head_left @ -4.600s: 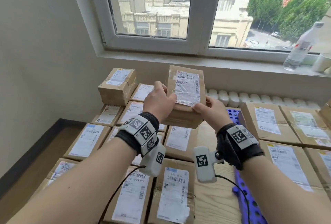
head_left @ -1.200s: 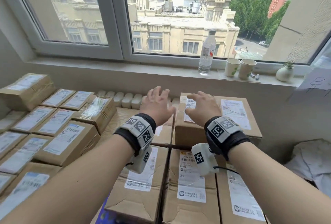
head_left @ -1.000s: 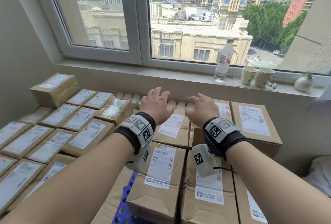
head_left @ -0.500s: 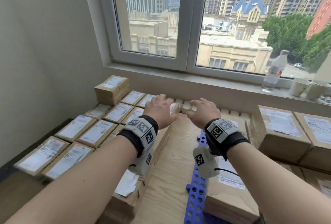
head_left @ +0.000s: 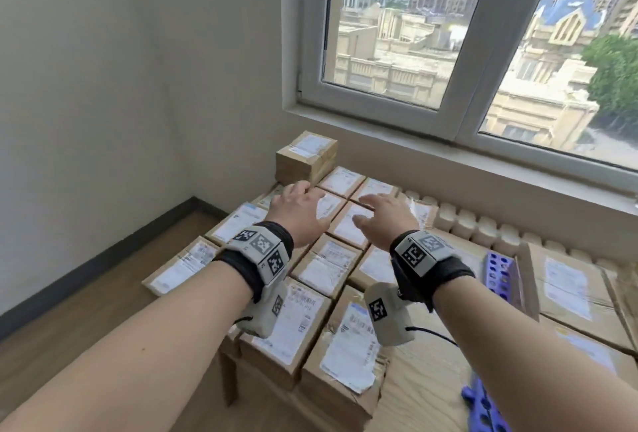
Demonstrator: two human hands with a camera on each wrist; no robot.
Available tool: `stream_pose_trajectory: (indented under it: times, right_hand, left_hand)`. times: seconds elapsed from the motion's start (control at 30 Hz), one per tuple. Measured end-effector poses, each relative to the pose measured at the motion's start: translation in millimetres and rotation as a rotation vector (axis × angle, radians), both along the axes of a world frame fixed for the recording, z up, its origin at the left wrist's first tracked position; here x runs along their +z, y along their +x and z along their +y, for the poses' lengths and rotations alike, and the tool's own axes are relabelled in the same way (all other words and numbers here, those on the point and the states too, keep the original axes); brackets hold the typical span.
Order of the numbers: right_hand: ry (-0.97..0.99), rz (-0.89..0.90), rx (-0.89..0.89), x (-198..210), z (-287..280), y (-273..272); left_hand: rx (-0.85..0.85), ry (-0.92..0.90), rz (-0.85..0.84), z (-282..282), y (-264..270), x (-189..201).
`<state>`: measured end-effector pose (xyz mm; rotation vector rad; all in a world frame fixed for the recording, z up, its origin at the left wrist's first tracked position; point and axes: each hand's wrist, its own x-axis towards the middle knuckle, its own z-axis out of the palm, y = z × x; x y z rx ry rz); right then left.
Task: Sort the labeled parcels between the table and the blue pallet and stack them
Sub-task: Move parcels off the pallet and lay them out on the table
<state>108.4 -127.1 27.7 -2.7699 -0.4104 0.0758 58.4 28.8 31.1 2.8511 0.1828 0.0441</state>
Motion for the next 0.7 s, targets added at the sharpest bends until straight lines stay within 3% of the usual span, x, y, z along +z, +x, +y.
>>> stream_pose_trajectory:
  times: [0.4,0.7]
  right_hand:
    - [0.069,0.066,0.092,-20.2,114.2,85.5]
    - [0.088,0.147,-0.087,-27.0,149.3,149.2]
  left_hand:
    - [0.109,-0.050,0.072,118.5,68.0,0.6]
    - [0.009,-0.161,0.121,179.9,160.9,-12.8]
